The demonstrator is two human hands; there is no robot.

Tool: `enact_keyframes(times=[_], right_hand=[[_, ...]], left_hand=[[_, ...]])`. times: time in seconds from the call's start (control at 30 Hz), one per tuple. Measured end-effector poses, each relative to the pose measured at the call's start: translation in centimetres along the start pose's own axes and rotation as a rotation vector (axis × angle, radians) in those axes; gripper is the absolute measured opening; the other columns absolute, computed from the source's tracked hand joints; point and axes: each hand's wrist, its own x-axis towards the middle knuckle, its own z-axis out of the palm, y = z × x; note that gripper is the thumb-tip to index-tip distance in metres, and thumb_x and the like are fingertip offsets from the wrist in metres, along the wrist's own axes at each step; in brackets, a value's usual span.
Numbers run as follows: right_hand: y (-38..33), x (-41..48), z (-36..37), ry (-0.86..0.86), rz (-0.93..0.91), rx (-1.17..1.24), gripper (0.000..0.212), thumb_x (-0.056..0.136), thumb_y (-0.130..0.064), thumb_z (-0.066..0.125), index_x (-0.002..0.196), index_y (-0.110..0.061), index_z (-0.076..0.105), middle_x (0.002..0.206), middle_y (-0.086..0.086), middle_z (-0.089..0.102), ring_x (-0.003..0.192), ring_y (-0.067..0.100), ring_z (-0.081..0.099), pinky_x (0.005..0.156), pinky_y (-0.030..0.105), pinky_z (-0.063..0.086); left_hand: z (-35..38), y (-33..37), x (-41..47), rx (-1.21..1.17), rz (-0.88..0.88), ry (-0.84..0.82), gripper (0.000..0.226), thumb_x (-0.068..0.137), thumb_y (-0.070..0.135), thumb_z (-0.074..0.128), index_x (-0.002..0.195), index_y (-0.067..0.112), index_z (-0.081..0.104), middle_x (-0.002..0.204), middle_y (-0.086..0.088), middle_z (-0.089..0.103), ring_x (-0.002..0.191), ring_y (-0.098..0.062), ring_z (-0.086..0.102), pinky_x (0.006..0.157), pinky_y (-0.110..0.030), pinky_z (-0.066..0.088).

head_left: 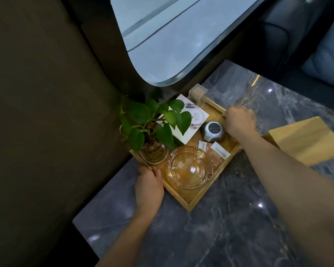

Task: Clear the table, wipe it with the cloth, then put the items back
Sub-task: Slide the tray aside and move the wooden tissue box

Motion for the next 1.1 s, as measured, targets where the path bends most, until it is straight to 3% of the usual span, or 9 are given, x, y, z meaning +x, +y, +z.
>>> enact_keyframes(times=[0.07, 0.2, 0.37, 0.57, 0.73, 0.8, 0.97, 1.1], right_hand=[[0.1, 0.0, -0.2, -0.008, -0.006, -0.004, 0.024, 0.094, -0.018, 0.045, 0.109, -0.003, 0.056, 0.11, 0.02, 0.062, 0.103, 0.034, 0.056, 0.091, 0.043, 0.039], [0.1, -0.9, -0.8, -0.018, 0.013, 0.043, 0.027, 0.091, -0.019, 0.045, 0.113, -0.005, 0.052, 0.113, 0.019, 0.059, 0.105, 0.036, 0.053, 0.091, 0.044, 0.04], [-0.1, -2.8, -2.6, 0.041, 0.017, 0.121, 0.031, 0.091, -0.016, 0.046, 0.12, -0.007, 0.048, 0.117, 0.016, 0.056, 0.104, 0.036, 0.054, 0.083, 0.042, 0.044], [-0.8, -6.1, -6.6, 0.089, -0.119, 0.266, 0.038, 0.093, -0.02, 0.043, 0.13, -0.013, 0.043, 0.128, 0.012, 0.052, 0.115, 0.033, 0.051, 0.092, 0.04, 0.043], [0.1, -10.4, -8.4, 0.121, -0.176, 0.254, 0.047, 0.092, -0.025, 0.048, 0.137, -0.017, 0.038, 0.133, 0.008, 0.047, 0.115, 0.031, 0.051, 0.094, 0.04, 0.041], [0.9, -12.3, -8.5, 0.124, -0.177, 0.257, 0.048, 0.091, -0.028, 0.05, 0.136, -0.017, 0.039, 0.133, 0.009, 0.047, 0.114, 0.032, 0.051, 0.094, 0.04, 0.041], [3.4, -17.5, -8.3, 0.079, -0.147, 0.274, 0.057, 0.09, -0.041, 0.05, 0.14, -0.019, 0.034, 0.141, 0.01, 0.041, 0.124, 0.032, 0.044, 0.101, 0.042, 0.036], [6.3, -22.2, -7.5, 0.062, -0.032, 0.298, 0.063, 0.089, -0.044, 0.049, 0.143, -0.021, 0.027, 0.142, 0.009, 0.04, 0.124, 0.033, 0.044, 0.1, 0.041, 0.035]], left_hand=[[0.1, -0.2, 0.2, 0.018, -0.004, -0.006, 0.022, 0.096, 0.022, 0.039, 0.102, 0.001, 0.043, 0.089, -0.018, 0.066, 0.079, -0.035, 0.065, 0.048, -0.028, 0.035], [0.0, -0.3, 0.2, -0.024, -0.015, -0.057, 0.029, 0.094, 0.027, 0.04, 0.113, 0.005, 0.036, 0.086, -0.018, 0.069, 0.07, -0.035, 0.067, 0.06, -0.038, 0.054], [-0.7, -0.1, -0.2, -0.013, -0.035, -0.134, 0.031, 0.09, 0.028, 0.045, 0.113, 0.01, 0.034, 0.088, -0.016, 0.068, 0.075, -0.037, 0.067, 0.071, -0.045, 0.056], [-2.5, -0.1, 0.1, 0.028, -0.056, -0.254, 0.032, 0.082, 0.034, 0.049, 0.104, 0.012, 0.048, 0.092, -0.012, 0.067, 0.084, -0.031, 0.065, 0.08, -0.048, 0.055], [-4.1, 0.7, -2.2, 0.054, 0.081, -0.218, 0.025, 0.085, 0.033, 0.048, 0.096, 0.012, 0.056, 0.095, -0.008, 0.064, 0.093, -0.029, 0.059, 0.075, -0.038, 0.046], [-4.5, 1.1, -3.6, 0.086, 0.126, -0.181, 0.028, 0.087, 0.035, 0.047, 0.103, 0.014, 0.057, 0.1, -0.005, 0.063, 0.098, -0.027, 0.058, 0.074, -0.034, 0.041], [-3.6, 2.3, -6.8, 0.135, 0.469, -0.106, 0.033, 0.085, 0.038, 0.049, 0.098, 0.011, 0.063, 0.1, -0.011, 0.065, 0.095, -0.029, 0.058, 0.083, -0.041, 0.048], [-1.4, 3.6, -9.4, 0.164, 0.612, -0.163, 0.044, 0.084, 0.04, 0.053, 0.117, 0.012, 0.058, 0.119, -0.014, 0.061, 0.113, -0.031, 0.054, 0.097, -0.041, 0.043]])
